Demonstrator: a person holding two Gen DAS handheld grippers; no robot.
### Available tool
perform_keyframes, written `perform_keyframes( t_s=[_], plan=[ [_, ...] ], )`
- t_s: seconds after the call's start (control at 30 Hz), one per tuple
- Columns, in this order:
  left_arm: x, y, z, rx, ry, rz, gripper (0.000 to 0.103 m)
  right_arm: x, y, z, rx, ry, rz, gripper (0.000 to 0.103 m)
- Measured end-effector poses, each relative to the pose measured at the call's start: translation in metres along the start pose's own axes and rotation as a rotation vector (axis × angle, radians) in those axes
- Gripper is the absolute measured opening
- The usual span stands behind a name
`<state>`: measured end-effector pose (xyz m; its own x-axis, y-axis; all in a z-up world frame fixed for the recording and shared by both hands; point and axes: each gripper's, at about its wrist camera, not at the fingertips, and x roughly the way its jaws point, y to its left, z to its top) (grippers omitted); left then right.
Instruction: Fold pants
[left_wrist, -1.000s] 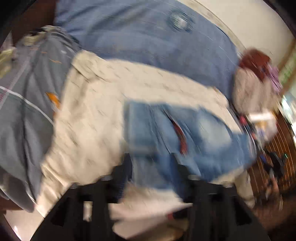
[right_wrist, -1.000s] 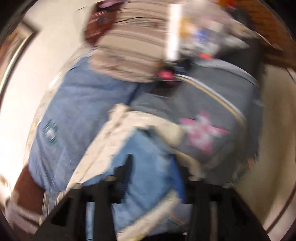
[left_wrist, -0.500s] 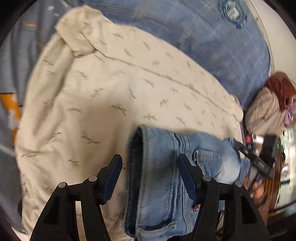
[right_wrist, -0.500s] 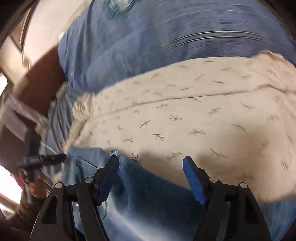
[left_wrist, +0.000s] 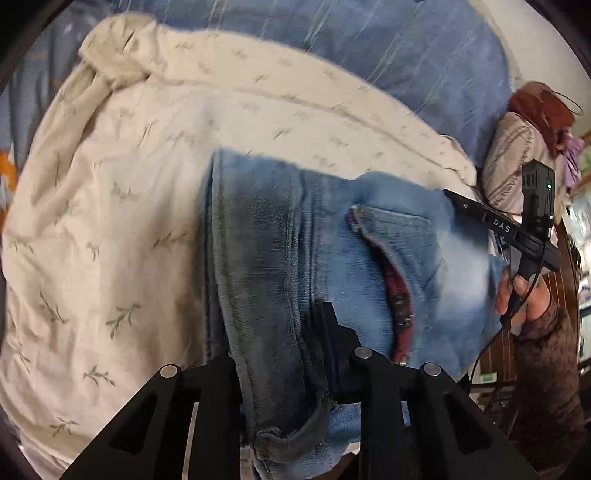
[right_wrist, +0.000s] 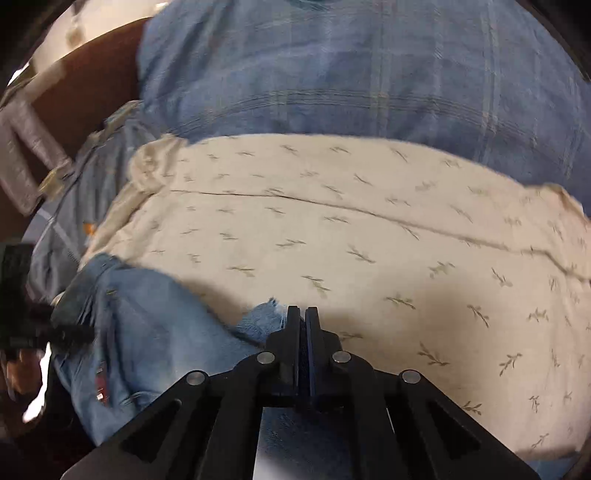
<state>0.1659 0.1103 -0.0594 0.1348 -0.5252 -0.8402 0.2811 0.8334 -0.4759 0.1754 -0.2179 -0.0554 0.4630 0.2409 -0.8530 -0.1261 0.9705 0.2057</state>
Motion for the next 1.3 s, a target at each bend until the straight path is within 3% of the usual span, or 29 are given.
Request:
perform_keyframes(
  t_s=[0.13,0.17,0.2,0.27,0.3,0.33,0.37,0.4,0.43,0.47,0.5,0.53,0.57,0.67,0.77,0.83,0.87,0.97,1.0,1.03,1.13,1.2,1.3],
  plan=[
    [-0.013,0.011,0.002,-0.018,0.002,-0.032,0.021,-0.007,-0.014,-0.007,0.096,-0.025,0.048,0.010],
    [-0.018,0.011,0.003,-0.011,-0.006,-0.038,0.021,-0.014,-0.017,-0.007,0.121,-0.038,0.069,0.018],
    [-0.022,0.012,0.006,-0.008,-0.018,-0.041,0.025,-0.022,-0.025,-0.008,0.161,-0.051,0.119,0.041],
    [-0.030,0.014,0.011,-0.027,-0.052,-0.045,0.033,-0.034,-0.037,-0.009,0.226,-0.091,0.142,0.068],
    [-0.030,0.016,0.013,-0.042,-0.068,-0.049,0.044,-0.036,-0.035,-0.011,0.233,-0.099,0.130,0.073],
    [-0.029,0.019,0.015,-0.065,-0.069,-0.050,0.050,-0.036,-0.036,-0.013,0.234,-0.084,0.121,0.073],
    [-0.027,0.020,0.015,-0.090,-0.057,-0.057,0.050,-0.032,-0.036,-0.016,0.235,-0.058,0.104,0.073],
    [-0.026,0.021,0.010,-0.098,-0.041,-0.076,0.048,-0.025,-0.034,-0.020,0.231,-0.026,0.091,0.073],
    [-0.019,0.017,0.009,-0.085,-0.024,-0.077,0.038,-0.018,-0.029,-0.022,0.215,-0.002,0.077,0.073],
    [-0.013,0.012,0.006,-0.067,-0.010,-0.062,0.029,-0.012,-0.021,-0.025,0.169,0.017,0.046,0.061],
    [-0.007,0.007,0.000,-0.052,0.011,-0.055,0.022,-0.004,-0.010,-0.027,0.104,0.030,0.012,0.026],
    [-0.006,0.003,-0.007,-0.043,0.007,-0.036,0.022,0.000,-0.002,-0.027,0.059,0.045,-0.003,0.009],
    [-0.007,0.000,-0.011,-0.031,-0.008,-0.020,0.022,0.001,0.006,-0.025,0.036,0.035,0.001,0.002],
    [-0.007,-0.004,-0.020,-0.005,-0.032,0.024,0.022,-0.011,0.003,-0.022,0.045,-0.030,-0.002,0.003],
    [-0.011,0.006,-0.018,-0.076,-0.012,0.007,0.022,0.011,-0.011,-0.023,0.084,0.045,-0.067,0.022],
    [-0.025,0.005,-0.022,-0.060,-0.042,0.015,0.023,-0.010,-0.015,-0.029,0.136,-0.026,-0.021,0.023],
    [-0.032,0.003,-0.024,-0.048,-0.052,0.017,0.025,-0.027,-0.019,-0.035,0.169,-0.073,0.015,0.029],
    [-0.055,-0.003,-0.038,-0.018,-0.087,-0.013,0.037,-0.082,-0.047,-0.063,0.275,-0.209,0.047,0.059],
    [-0.060,-0.004,-0.043,-0.011,-0.096,-0.033,0.049,-0.107,-0.067,-0.080,0.333,-0.261,0.015,0.063],
    [-0.063,-0.005,-0.047,-0.003,-0.108,-0.046,0.057,-0.125,-0.084,-0.092,0.387,-0.297,-0.020,0.063],
    [-0.064,0.003,-0.053,-0.001,-0.120,-0.034,0.057,-0.175,-0.155,-0.143,0.592,-0.362,-0.151,0.066],
    [-0.052,0.008,-0.048,-0.048,-0.084,-0.035,0.057,-0.187,-0.194,-0.172,0.704,-0.327,-0.216,0.066],
    [-0.033,0.007,-0.039,-0.083,-0.044,-0.013,0.056,-0.180,-0.216,-0.191,0.749,-0.277,-0.240,0.066]
  ],
)
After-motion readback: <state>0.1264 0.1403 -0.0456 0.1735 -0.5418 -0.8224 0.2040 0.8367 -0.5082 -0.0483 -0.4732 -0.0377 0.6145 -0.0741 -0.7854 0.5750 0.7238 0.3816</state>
